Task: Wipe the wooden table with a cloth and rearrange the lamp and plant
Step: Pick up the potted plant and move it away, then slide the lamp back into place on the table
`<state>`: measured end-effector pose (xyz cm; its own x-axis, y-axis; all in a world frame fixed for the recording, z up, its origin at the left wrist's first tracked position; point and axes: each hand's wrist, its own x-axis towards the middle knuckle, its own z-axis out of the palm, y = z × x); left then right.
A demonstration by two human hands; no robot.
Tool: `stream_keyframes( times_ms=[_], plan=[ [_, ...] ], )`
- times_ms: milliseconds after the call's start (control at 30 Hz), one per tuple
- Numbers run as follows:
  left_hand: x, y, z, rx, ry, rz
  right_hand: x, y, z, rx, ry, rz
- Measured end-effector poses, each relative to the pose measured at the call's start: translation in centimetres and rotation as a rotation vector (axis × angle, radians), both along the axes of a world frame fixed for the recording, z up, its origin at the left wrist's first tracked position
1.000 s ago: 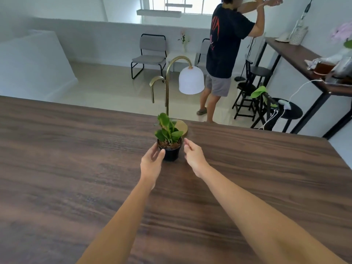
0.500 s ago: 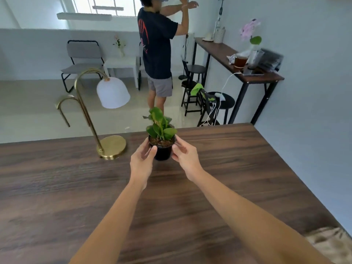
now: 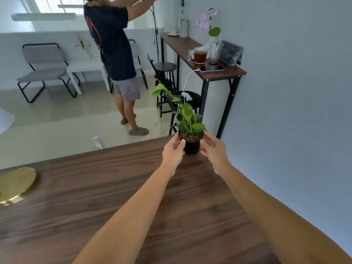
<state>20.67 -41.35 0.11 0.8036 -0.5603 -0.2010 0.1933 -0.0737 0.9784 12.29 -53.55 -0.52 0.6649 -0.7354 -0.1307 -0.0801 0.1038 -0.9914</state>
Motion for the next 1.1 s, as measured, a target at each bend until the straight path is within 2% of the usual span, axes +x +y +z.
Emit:
stream_keyframes(
  times_ms=[267,400,500,567,633,800,967,1033,1100],
  plan=[
    [2.0,-7.9,-2.8,0.073,-0.071,0.01,1.7,-7.0,-2.5,0.028,0.027,-0.049],
    [1.8,-7.7,-2.1,0.112,-0.089,-0.017,1.5,-6.2,-2.2,-0.024,0.046,-0.055],
    [1.1,-5.1,-1.1,0.134,-0.097,0.014,0.9,-3.4,-2.6,-0.027,0.15,-0.215],
    [1.2,-2.1,-1.0,0.152,-0.105,0.079,0.6,-0.9,-3.2,-0.045,0.225,-0.289],
    [2.1,2.1,-1.1,0.178,-0.125,0.179,1.0,1.8,-3.2,-0.089,0.24,-0.267],
    [5.5,16.0,-1.5,0.302,-0.281,0.5,5.9,11.1,-1.8,-0.28,0.229,0.007],
    [8.7,31.0,-2.5,0.612,-0.459,0.786,12.1,23.9,-0.3,-0.374,0.184,0.278],
    [9.2,35.8,-3.2,0.812,-0.449,0.794,14.8,28.9,-0.5,-0.43,0.186,0.401],
    [9.5,39.1,-4.0,0.965,-0.44,0.683,17.7,33.2,-1.0,-0.529,0.185,0.529]
  ],
)
